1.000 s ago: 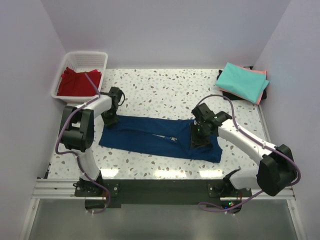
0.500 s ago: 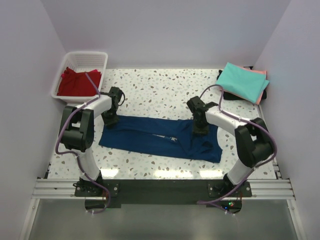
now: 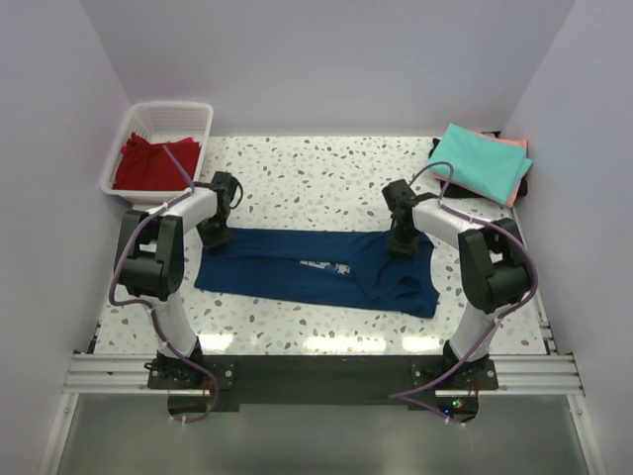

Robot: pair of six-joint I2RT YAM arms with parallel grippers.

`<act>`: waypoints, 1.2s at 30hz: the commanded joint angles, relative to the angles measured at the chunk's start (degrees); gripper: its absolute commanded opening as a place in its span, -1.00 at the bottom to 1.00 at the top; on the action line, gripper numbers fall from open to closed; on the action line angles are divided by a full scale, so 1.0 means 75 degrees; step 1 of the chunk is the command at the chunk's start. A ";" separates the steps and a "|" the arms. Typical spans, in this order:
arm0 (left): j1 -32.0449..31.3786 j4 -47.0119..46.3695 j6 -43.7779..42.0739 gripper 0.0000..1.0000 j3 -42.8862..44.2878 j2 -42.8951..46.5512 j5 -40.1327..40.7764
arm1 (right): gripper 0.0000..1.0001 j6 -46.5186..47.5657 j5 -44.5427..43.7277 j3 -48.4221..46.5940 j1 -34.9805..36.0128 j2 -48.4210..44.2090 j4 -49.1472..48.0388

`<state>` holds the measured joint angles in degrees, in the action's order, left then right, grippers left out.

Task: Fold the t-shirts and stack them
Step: Fold the tshirt

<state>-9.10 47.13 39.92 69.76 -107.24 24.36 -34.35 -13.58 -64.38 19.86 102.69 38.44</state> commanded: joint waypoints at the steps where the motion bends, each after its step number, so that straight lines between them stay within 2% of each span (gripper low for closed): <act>1: 0.0183 -0.0109 0.0080 -0.60 -0.0114 -0.0033 0.0081 | -0.35 -0.0038 0.0053 -0.0449 -0.0514 0.1001 -0.0379; 5: 0.0183 -0.0086 0.0021 -0.61 0.0249 -0.0314 -0.0142 | -0.37 0.0301 0.0088 -0.1691 -0.0807 0.2159 -0.0168; 9: 0.0183 -0.0120 -0.0084 -0.62 0.0589 -0.0618 -0.0224 | -0.38 0.0653 0.0077 -0.3469 -0.0937 0.3073 0.0288; 14: 0.0159 -0.0190 -0.0400 -0.64 0.1209 -0.0795 -0.0575 | -0.40 0.0958 0.0123 -0.4599 -0.0984 0.3476 0.0675; 16: 0.0089 -0.0237 -0.0506 -0.64 0.1258 -0.0643 -0.0669 | -0.41 0.0982 0.0135 -0.4460 -0.0972 0.3103 0.0653; 26: -0.0251 -0.0800 -0.0917 -0.59 0.1058 0.0224 -0.1068 | -0.40 0.0982 0.0475 -0.1943 -0.0948 0.0865 0.0289; 36: -0.0766 -0.1351 -0.1374 -0.55 0.1257 0.0342 -0.1736 | -0.41 0.0888 0.0557 -0.0979 -0.0843 -0.0414 0.0441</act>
<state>-12.67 40.05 32.18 77.25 -106.94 14.22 -27.57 -10.50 -73.41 13.10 103.94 41.30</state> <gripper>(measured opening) 0.225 0.298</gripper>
